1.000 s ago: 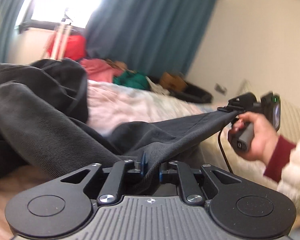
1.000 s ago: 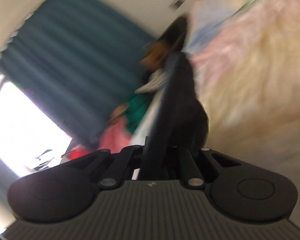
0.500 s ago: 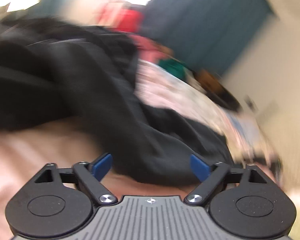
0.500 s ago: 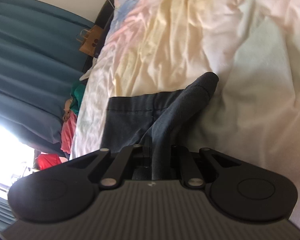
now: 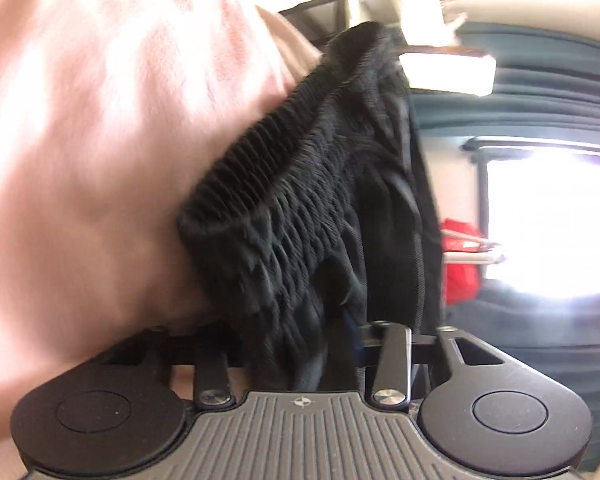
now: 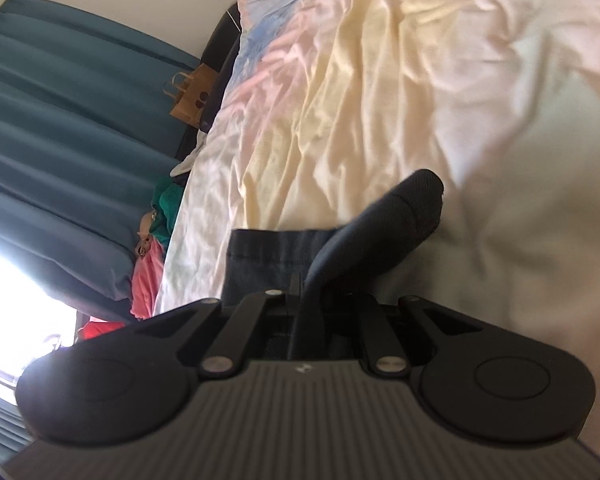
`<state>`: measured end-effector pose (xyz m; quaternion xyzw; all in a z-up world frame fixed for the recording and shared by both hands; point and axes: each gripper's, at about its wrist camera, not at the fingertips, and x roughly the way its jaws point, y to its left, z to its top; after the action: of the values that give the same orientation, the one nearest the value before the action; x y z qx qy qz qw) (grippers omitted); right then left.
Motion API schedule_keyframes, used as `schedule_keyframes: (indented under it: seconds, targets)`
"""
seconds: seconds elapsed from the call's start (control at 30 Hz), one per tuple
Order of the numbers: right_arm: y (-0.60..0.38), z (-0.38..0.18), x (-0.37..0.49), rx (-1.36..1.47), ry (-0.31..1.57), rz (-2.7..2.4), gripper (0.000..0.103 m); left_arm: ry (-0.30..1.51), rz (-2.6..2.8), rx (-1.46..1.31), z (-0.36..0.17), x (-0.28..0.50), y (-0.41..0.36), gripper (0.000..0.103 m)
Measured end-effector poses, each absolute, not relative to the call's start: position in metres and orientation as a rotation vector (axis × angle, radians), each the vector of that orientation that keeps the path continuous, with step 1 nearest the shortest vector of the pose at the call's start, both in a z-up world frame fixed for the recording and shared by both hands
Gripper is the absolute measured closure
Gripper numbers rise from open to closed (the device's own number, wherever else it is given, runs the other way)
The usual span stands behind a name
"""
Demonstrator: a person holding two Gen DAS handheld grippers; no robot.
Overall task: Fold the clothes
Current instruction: 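Lift the pant leg with the left gripper while the right gripper grasps the other leg, then lower the sweatpants onto the bed and open both grippers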
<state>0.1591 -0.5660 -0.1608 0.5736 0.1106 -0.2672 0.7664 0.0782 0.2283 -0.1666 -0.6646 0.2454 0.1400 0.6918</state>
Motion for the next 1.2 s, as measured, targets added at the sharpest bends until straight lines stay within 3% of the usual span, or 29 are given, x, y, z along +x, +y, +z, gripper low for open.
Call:
schedule_keyframes:
  seconds: [0.03, 0.13, 0.4, 0.57, 0.7, 0.97, 1.13, 1.2]
  targets:
    - [-0.570, -0.157, 0.165, 1.232, 0.250, -0.569, 0.095, 0.562, 0.323, -1.454, -0.160, 0.081, 0.228, 0.078]
    - [-0.570, -0.128, 0.192, 1.061, 0.304, -0.516, 0.095, 0.550, 0.324, -1.286, -0.123, 0.090, 0.229, 0.085]
    - [-0.583, -0.027, 0.256, 0.954, 0.328, -0.340, 0.095, 0.404, 0.287, -1.266, -0.024, 0.094, 0.295, 0.089]
    - [-0.584, 0.001, 0.216, 0.890, 0.163, -0.279, 0.095, 0.431, 0.217, -1.301, -0.011, 0.065, 0.318, 0.089]
    - [-0.585, -0.032, 0.151, 0.891, 0.208, -0.321, 0.095, 0.500, 0.205, -1.275, -0.019, 0.031, 0.343, 0.089]
    - [-0.595, -0.141, 0.054, 0.980, 0.498, -0.430, 0.095, 0.725, 0.251, -1.143, -0.095, -0.007, 0.355, 0.088]
    - [-0.589, -0.148, 0.054, 0.897, 0.547, -0.423, 0.092, 0.753, 0.221, -0.976, -0.098, 0.007, 0.352, 0.085]
    - [-0.586, -0.144, 0.055, 0.854, 0.561, -0.420, 0.090, 0.767, 0.217, -0.869, -0.088, 0.011, 0.342, 0.076]
